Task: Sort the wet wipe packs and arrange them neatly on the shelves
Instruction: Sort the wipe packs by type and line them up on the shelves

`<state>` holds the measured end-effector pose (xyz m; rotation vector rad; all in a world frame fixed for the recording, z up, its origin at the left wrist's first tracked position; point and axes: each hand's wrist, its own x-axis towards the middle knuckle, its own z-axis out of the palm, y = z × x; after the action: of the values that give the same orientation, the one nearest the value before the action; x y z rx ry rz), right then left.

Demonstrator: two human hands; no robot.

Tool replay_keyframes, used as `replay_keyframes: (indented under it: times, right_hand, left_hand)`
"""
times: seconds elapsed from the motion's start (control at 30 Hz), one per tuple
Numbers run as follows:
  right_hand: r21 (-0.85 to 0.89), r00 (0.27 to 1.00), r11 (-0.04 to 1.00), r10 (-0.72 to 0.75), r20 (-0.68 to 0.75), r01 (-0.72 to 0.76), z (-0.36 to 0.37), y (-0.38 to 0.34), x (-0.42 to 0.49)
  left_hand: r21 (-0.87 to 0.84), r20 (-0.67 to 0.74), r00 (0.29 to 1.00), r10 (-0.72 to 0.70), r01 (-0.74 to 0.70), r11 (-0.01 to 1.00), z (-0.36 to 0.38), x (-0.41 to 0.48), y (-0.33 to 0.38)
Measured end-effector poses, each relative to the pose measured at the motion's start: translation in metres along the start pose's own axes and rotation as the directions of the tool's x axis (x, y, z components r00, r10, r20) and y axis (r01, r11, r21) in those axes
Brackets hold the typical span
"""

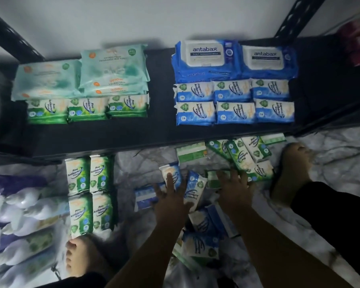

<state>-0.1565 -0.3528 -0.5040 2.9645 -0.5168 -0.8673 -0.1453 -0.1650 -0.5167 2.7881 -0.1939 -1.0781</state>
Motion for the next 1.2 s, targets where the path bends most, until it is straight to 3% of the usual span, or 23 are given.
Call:
replay_keyframes:
  times: [0.07,0.17,0.27,0.37,0.47,0.57,0.67,0.77,0.87,0.97,1.03,1.1,1.2]
  right_hand:
    - [-0.011,1.0,1.0,0.006,0.009,-0.006,0.001,0.003,-0.002]
    - [0.002,1.0,1.0,0.017,0.001,-0.017,-0.001,0.003,-0.001]
    - [0.052,0.999,0.998,0.03,-0.044,-0.027,-0.002,-0.001,0.004]
    - [0.069,0.999,0.998,0.0,-0.037,0.002,-0.002,-0.001,0.01]
    - [0.083,0.999,0.996,-0.013,-0.031,0.015,-0.001,0.001,0.014]
    - [0.091,0.998,0.996,-0.013,-0.054,0.018,-0.001,0.002,0.018]
    - [0.129,0.999,0.991,-0.01,-0.03,0.014,0.0,0.006,0.022]
    - [0.208,0.999,0.978,-0.004,-0.049,0.014,-0.006,0.008,0.017]
    - [0.367,0.995,0.93,0.017,-0.103,0.022,-0.012,0.01,0.009]
    - [0.626,0.987,0.776,0.031,-0.159,0.076,-0.019,0.013,0.0]
    - [0.847,0.997,0.532,0.061,-0.042,0.003,-0.034,0.01,-0.013]
    - [0.945,0.989,0.296,0.094,0.113,-0.137,-0.044,0.008,-0.025]
    - [0.962,0.957,0.024,0.107,0.269,-0.273,-0.055,0.005,-0.043]
  left_hand:
    - [0.049,-0.025,0.999,0.045,-0.044,0.998,-0.003,-0.004,-0.005]
    - [0.146,-0.224,0.973,0.051,-0.019,0.989,-0.029,0.005,-0.004]
    - [0.079,-0.381,0.914,0.136,-0.114,0.99,-0.06,0.038,0.004]
    - [0.039,-0.295,0.929,0.225,-0.224,0.974,-0.072,0.074,0.013]
    - [0.104,-0.173,0.966,0.191,-0.175,0.979,-0.068,0.099,0.024]
    - [0.207,-0.245,0.953,0.178,-0.128,0.97,-0.061,0.11,0.028]
    - [0.201,-0.324,0.916,0.237,-0.178,0.963,-0.058,0.105,0.028]
    - [0.125,-0.331,0.911,0.247,-0.217,0.968,-0.055,0.091,0.023]
    - [-0.049,-0.338,0.927,0.165,-0.193,0.98,-0.058,0.072,0.014]
    - [-0.322,-0.305,0.951,0.049,-0.152,0.935,-0.067,0.044,0.002]
    - [-0.516,-0.264,0.964,0.032,-0.169,0.84,-0.075,0.022,-0.008]
    - [-0.747,-0.189,0.982,0.009,-0.149,0.648,-0.082,0.002,-0.016]
    - [-0.964,-0.07,0.998,0.011,-0.07,0.255,-0.094,-0.031,-0.022]
